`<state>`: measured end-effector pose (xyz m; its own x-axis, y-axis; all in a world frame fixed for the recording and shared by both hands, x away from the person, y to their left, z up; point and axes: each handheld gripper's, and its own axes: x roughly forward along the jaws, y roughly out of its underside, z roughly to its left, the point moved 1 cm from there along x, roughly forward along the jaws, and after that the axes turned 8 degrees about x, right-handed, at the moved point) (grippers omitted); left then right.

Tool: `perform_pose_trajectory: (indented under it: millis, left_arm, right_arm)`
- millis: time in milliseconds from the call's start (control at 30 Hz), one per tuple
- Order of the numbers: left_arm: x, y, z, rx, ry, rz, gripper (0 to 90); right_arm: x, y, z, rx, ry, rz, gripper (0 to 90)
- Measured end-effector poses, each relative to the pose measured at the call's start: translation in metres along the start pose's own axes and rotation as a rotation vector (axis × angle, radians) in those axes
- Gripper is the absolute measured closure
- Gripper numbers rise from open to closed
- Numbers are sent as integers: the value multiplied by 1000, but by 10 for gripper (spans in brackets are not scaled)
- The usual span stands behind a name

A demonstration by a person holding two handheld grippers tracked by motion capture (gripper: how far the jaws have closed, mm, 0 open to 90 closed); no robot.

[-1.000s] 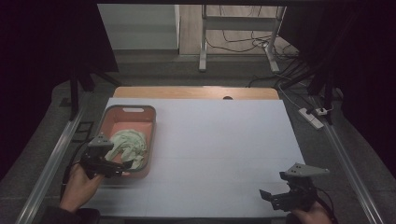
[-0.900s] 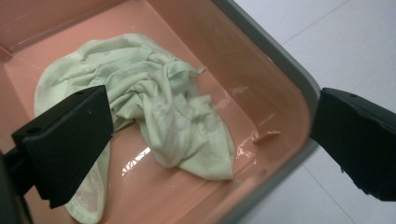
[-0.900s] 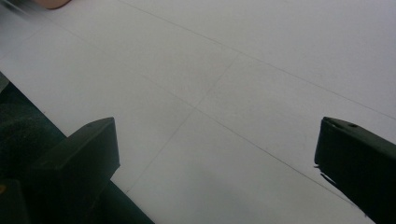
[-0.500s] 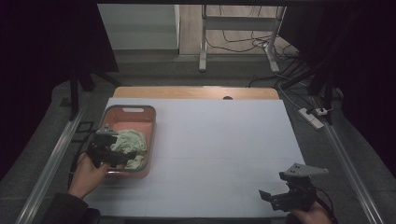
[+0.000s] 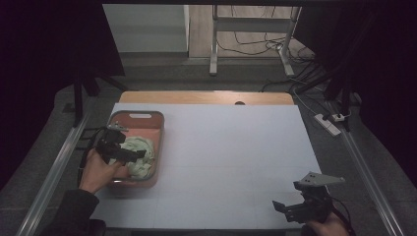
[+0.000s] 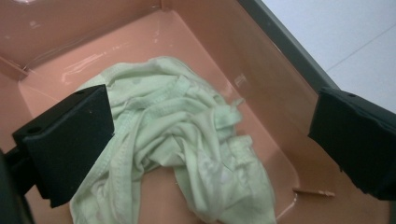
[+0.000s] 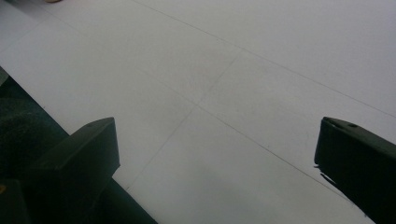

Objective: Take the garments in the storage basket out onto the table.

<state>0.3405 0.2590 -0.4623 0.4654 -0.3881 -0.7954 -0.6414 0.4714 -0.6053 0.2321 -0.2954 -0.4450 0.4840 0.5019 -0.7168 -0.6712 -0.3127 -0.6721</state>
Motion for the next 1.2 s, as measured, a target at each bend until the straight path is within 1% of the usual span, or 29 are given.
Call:
perform_pose_trajectory:
  millis: [133, 200, 267, 367, 400, 433, 467, 500, 567, 700, 800, 867, 1000, 1100, 1200]
  left_arm:
    - [6, -3, 6, -10, 11, 16, 0]
    - [9, -4, 8, -9, -1, 31, 0]
    - [12, -5, 11, -14, -4, 42, 0]
    - [17, -6, 15, -23, -25, 59, 0]
    - [18, -7, 16, -27, -23, 68, 0]
    - [23, -7, 19, -28, -20, 91, 0]
    - [23, -7, 19, -28, -20, 91, 0]
    - [26, -6, 20, -26, -23, 104, 0]
    - [31, -6, 22, -24, -16, 120, 0]
    - [39, -6, 25, -9, -15, 141, 0]
    - [45, -6, 28, -8, -24, 155, 0]
    - [49, -5, 30, -12, -31, 174, 0]
    - [56, -2, 35, -35, -41, 214, 0]
    - [63, 1, 39, -54, -37, 250, 0]
    - [68, 1, 39, -50, -39, 282, 0]
  right_arm:
    - [0, 0, 0, 0, 1, 2, 3]
    - [0, 0, 0, 0, 2, 3, 3]
    - [0, 0, 0, -1, 1, 4, 3]
    - [0, 0, 0, -1, 1, 6, 3]
    - [0, 0, 0, -1, 1, 6, 3]
    - [0, 0, 0, -2, 1, 7, 3]
    - [0, 0, 0, -2, 1, 7, 3]
    - [0, 0, 0, -2, 1, 8, 3]
    - [1, 0, 1, -3, 1, 8, 3]
    - [1, 0, 1, -5, 1, 9, 3]
    - [1, 0, 1, -4, 1, 10, 3]
    - [1, 0, 1, -4, 1, 10, 3]
    - [1, 0, 1, -4, -1, 11, 3]
    - [1, 0, 1, -4, -1, 11, 3]
    - [1, 0, 1, -5, -1, 12, 3]
